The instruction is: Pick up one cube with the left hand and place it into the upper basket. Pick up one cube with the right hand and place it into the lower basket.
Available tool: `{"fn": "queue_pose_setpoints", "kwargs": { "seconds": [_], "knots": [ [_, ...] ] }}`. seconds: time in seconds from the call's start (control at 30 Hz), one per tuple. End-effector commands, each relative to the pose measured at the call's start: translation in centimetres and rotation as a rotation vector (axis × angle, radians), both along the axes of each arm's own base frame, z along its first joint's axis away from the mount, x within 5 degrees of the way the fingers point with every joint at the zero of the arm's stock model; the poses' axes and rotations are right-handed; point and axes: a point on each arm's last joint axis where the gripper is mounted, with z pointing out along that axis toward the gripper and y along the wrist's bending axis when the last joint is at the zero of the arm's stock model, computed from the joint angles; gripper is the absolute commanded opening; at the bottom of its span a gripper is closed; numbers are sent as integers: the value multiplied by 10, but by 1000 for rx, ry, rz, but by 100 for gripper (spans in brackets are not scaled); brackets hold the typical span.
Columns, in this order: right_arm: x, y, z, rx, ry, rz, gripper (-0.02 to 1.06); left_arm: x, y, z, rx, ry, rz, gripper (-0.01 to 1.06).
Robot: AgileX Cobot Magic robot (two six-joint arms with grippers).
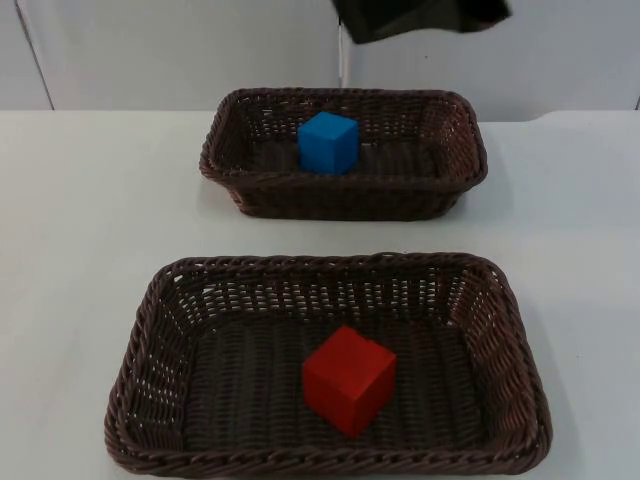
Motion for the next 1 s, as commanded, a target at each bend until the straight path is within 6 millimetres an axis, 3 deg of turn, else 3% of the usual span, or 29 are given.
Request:
{"fn": "queue_pose_setpoints", "kwargs": {
  "seconds": [0.0, 0.17, 0.4, 0.97],
  "knots": [
    [-5, -6, 3, 10, -14, 1, 72, -6, 1, 0, -2, -11, -5, 74],
    [-16, -20, 3, 42, -40, 5, 72, -22, 7, 4, -7, -29, -13, 74],
    [-35, -42, 0, 72, -69, 9, 72, -45, 14, -8, -13, -37, -20, 74],
    [-71, -87, -4, 131, -144, 15, 72, -106, 33, -4, -21, -93, -60, 74]
  ]
}}
